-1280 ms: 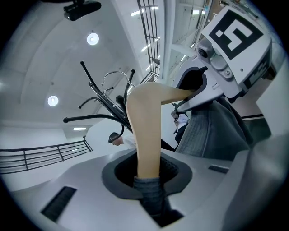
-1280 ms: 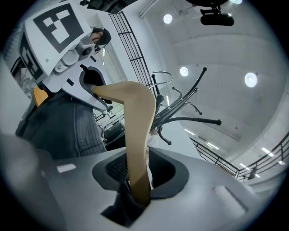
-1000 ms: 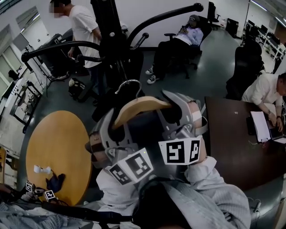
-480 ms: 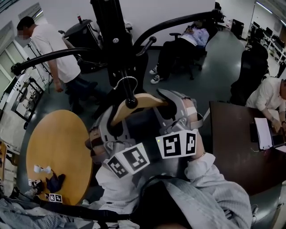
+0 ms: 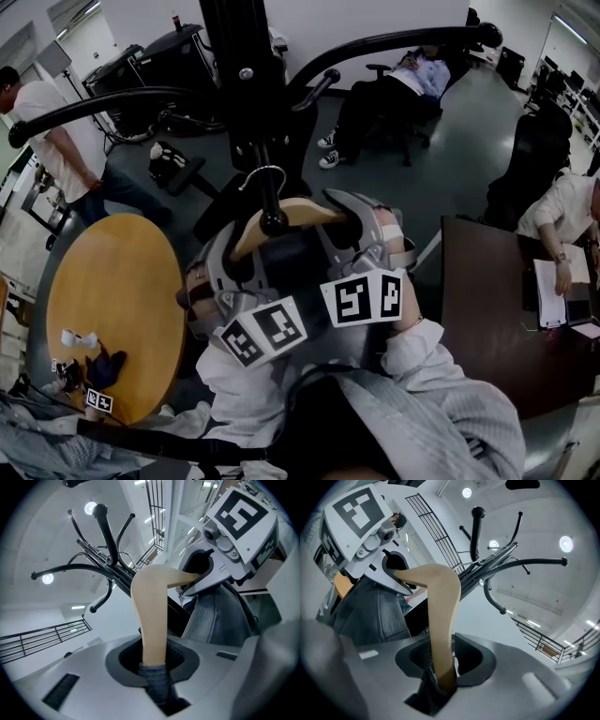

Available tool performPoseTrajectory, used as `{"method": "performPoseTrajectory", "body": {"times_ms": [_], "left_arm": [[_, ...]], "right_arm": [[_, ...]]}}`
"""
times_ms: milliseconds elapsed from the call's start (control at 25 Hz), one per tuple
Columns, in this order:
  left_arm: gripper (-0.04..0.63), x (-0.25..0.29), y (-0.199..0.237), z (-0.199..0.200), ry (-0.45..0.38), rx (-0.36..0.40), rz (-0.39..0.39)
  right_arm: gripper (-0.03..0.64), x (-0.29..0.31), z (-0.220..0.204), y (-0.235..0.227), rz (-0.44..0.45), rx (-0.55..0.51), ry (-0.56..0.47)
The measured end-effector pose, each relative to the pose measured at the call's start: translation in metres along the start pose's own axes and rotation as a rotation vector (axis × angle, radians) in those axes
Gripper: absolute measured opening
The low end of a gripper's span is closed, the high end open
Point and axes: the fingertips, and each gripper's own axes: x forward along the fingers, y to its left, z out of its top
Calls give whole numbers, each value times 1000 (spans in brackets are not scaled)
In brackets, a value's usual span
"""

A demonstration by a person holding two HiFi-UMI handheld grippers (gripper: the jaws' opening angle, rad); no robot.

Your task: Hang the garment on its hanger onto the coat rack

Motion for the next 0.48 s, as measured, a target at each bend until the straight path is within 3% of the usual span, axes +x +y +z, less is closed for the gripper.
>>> {"method": "performPoseTrajectory", "body": {"times_ms": [280,480], "left_arm": [[60,-2,1,-1,-21,9,28],[69,-9,-5,2,-32,-8,-10]], "right_arm": [[109,0,1,1,-12,-8,-30],[112,-11,2,7,69,34,-41]]}}
